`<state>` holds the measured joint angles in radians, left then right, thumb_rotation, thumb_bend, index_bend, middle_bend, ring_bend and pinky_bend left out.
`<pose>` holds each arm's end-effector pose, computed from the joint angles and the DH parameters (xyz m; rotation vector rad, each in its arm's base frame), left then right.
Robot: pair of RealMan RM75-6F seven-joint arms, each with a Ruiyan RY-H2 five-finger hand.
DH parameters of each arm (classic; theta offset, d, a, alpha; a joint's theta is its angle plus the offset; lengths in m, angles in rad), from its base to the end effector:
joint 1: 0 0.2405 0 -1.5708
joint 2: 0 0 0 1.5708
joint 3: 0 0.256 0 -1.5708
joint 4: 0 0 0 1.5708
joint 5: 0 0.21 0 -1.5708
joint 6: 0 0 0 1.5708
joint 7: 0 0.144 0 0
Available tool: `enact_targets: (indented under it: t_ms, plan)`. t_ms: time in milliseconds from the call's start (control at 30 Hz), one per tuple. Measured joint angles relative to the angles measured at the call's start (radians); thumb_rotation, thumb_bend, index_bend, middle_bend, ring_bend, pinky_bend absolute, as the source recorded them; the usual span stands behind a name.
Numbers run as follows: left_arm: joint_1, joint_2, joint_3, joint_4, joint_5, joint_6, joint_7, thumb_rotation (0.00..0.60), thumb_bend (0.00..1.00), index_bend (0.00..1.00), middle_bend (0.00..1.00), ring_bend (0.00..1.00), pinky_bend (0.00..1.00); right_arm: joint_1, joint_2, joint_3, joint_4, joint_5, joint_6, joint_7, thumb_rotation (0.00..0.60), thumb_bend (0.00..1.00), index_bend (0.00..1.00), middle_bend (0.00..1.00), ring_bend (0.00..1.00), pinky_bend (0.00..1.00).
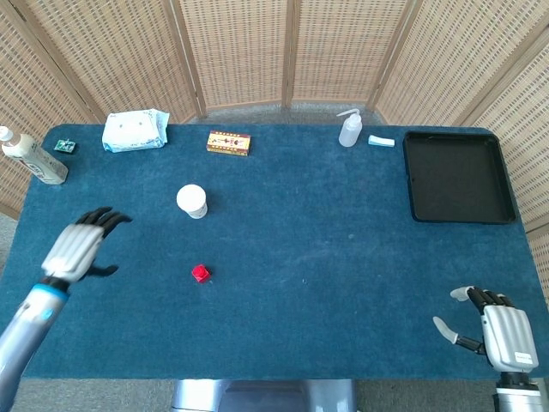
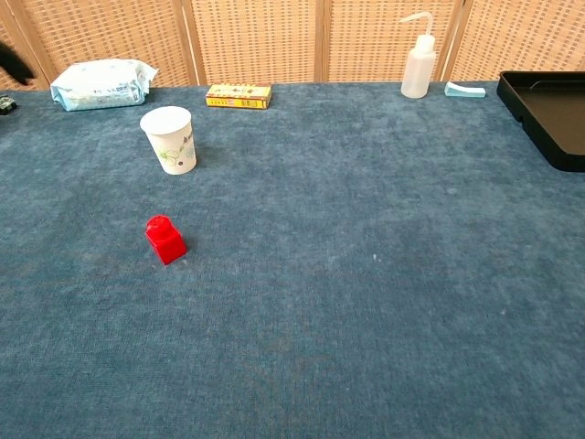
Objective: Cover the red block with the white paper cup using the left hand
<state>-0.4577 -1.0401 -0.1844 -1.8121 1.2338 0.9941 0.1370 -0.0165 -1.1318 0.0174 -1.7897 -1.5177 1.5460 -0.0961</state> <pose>-0.2216 0.2932 0.1272 -1.6851 -1.0459 -0.8650 -0.2871 -0.1427 0.1449 1.2991 -1.0104 0.9249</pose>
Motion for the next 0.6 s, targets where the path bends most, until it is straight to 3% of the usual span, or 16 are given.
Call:
enact_targets:
  t_ms: [300,600]
  plan:
    - [-0.192,-0.123,-0.048,0.133,-0.184,-0.119,0.199,0.6,0.16,0.21,0.22,0.11,0.14,-0.01,0.002,0.002,0.02,0.024,-0.003,0.019,0.146,0.28,0.38,0.42,0.39,0.37]
    - [-0.365,-0.294,-0.064,0.337,-0.353,-0.192,0.32,0.6,0.16,0.21,0.2,0.01,0.12,-0.025,0.012,0.002,0.029,0.038,0.002,0.041,0.144,0.28,0.38,0.42,0.4,0.37]
